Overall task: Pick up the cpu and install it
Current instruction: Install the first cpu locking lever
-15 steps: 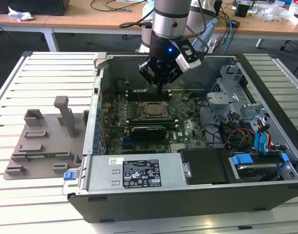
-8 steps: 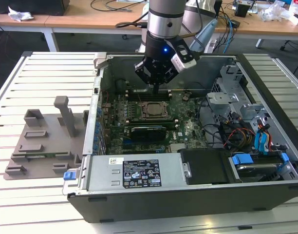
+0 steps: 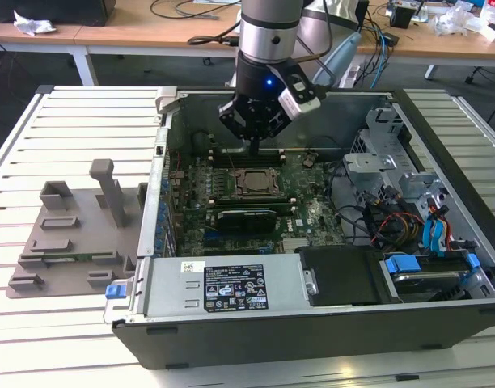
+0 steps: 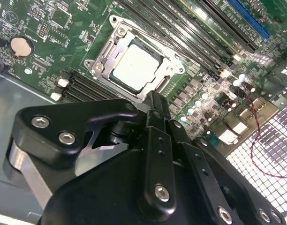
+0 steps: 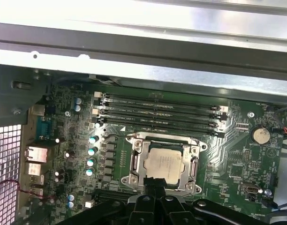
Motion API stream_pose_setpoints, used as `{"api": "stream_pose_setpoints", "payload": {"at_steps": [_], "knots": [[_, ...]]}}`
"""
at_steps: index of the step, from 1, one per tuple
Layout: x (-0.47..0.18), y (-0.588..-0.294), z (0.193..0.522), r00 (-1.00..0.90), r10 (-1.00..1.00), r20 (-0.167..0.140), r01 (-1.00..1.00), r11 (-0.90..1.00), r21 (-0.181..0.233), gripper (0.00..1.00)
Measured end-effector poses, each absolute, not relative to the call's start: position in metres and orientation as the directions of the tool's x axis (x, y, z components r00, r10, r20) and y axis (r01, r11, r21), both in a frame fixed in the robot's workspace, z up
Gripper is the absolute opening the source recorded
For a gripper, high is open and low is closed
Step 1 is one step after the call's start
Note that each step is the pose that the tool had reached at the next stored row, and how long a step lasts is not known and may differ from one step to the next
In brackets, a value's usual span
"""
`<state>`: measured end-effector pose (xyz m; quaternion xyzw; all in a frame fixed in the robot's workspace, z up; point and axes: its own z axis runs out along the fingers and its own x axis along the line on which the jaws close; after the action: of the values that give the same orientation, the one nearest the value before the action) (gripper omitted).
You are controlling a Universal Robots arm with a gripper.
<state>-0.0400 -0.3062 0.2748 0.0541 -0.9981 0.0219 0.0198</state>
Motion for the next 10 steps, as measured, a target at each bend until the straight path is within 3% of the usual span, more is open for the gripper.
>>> {"api": "stream_pose_setpoints", "payload": {"at_steps": [10], "knots": [[-0.0506,-0.3036,0.2748,-0.993,-0.107,0.042,-0.109,0.993,-0.042,0.11]]}}
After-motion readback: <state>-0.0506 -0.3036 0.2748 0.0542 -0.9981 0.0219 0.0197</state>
